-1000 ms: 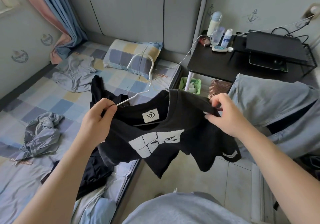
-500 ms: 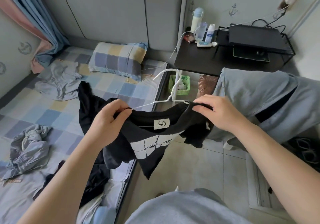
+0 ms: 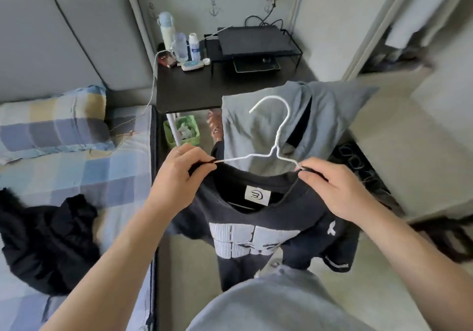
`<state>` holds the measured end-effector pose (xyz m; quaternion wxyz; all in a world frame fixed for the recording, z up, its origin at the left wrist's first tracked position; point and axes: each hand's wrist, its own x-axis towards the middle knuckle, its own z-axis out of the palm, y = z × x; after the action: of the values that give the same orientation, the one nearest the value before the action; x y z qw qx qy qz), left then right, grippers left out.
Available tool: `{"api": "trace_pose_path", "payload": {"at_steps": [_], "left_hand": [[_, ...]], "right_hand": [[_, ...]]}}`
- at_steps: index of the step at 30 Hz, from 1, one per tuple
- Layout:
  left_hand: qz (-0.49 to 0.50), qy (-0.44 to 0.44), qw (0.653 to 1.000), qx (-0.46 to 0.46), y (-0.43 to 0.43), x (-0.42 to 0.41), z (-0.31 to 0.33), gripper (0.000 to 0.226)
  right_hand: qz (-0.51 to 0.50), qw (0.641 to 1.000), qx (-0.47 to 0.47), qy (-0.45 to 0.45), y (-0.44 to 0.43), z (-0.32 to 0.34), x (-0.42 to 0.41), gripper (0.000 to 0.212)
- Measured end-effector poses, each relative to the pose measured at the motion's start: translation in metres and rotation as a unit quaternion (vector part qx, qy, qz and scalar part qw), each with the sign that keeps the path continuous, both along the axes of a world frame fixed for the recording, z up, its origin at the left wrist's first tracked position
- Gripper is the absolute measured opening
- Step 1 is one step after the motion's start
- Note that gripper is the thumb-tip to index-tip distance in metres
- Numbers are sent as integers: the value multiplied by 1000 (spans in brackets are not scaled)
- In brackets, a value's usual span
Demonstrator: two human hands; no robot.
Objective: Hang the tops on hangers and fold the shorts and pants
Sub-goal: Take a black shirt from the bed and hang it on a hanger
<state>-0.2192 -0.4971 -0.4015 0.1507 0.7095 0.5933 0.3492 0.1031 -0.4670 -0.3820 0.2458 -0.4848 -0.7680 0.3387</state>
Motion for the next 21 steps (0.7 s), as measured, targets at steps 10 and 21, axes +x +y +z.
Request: {"api": "trace_pose_path", "payload": {"at_steps": [10,21], "left_hand": [[-176,-17,984,26,146,172,16,7],[-259,-61,963,39,247,348,38,42]], "right_hand": [[-239,971,9,21,-6,27,131,15],[-467,877,60,101,34,59,220,30]]}}
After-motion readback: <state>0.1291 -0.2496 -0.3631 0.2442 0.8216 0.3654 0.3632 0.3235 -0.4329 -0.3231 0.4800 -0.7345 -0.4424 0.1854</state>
